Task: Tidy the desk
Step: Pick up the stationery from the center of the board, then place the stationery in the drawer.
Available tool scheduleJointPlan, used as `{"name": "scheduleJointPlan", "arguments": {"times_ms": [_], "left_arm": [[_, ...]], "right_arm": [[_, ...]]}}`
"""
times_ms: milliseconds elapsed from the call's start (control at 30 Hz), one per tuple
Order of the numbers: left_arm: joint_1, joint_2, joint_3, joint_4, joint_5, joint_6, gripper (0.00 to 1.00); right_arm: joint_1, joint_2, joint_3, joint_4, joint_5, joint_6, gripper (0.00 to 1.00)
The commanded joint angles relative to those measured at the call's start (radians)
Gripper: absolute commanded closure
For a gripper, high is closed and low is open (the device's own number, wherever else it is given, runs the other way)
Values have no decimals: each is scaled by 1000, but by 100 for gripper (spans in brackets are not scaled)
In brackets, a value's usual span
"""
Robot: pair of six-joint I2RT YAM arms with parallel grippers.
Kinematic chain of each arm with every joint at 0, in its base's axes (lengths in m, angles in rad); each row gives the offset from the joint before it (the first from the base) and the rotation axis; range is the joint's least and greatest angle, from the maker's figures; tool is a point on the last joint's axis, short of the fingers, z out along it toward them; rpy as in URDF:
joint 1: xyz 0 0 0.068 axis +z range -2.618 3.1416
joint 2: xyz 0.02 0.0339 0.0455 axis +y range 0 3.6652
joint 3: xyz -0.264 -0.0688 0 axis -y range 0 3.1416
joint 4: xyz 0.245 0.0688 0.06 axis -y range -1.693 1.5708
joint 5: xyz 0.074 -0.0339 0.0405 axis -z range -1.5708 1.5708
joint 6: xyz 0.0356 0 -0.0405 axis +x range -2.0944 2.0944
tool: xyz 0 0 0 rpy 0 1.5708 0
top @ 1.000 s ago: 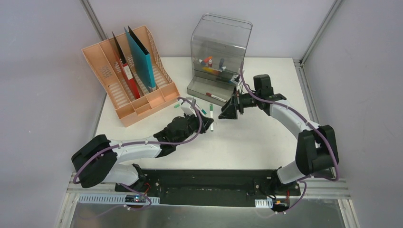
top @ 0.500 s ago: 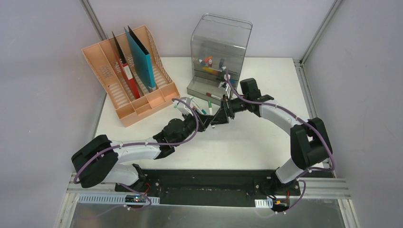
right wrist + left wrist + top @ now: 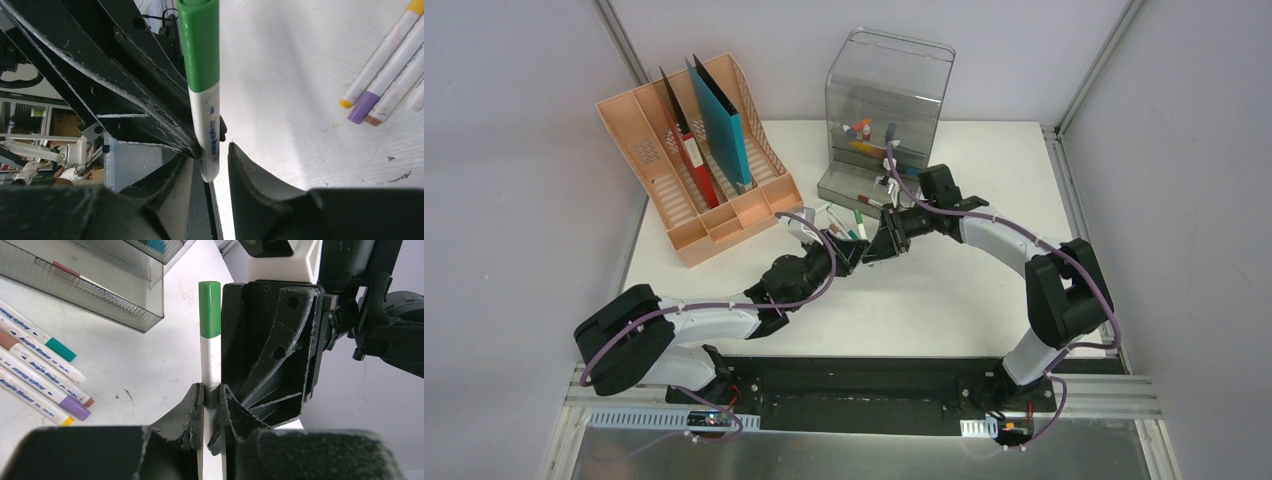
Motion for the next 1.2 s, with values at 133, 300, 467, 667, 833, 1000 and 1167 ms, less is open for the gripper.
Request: {"name": "scheduleJointPlan", "arguments": {"times_ms": [133,300,467,667,833,1000,1167], "left_arm": [[-5,-22,-26,94,-6,-38,100],[-5,-36,-39,86,-18,-44,83],[-5,-88,-49,9,-45,-34,51],[-4,-203,-10,-235,-50,97,25],[-5,-274,38,-450,-25,267,17],[-5,-315,44,-560,-2,385,14],[-4,-349,63,-673,10,481,12]], "right_arm": [[7,10,66,-8,-25,13,91],[8,17,77,-40,-15,-6,100],[8,24,112,-135,-6,-95,100],[7,57,203,-358,47,-287,100],[7,73,253,-471,125,-395,100],[8,59,268,-512,231,-456,100],[8,31,288,-552,396,-523,100]]}}
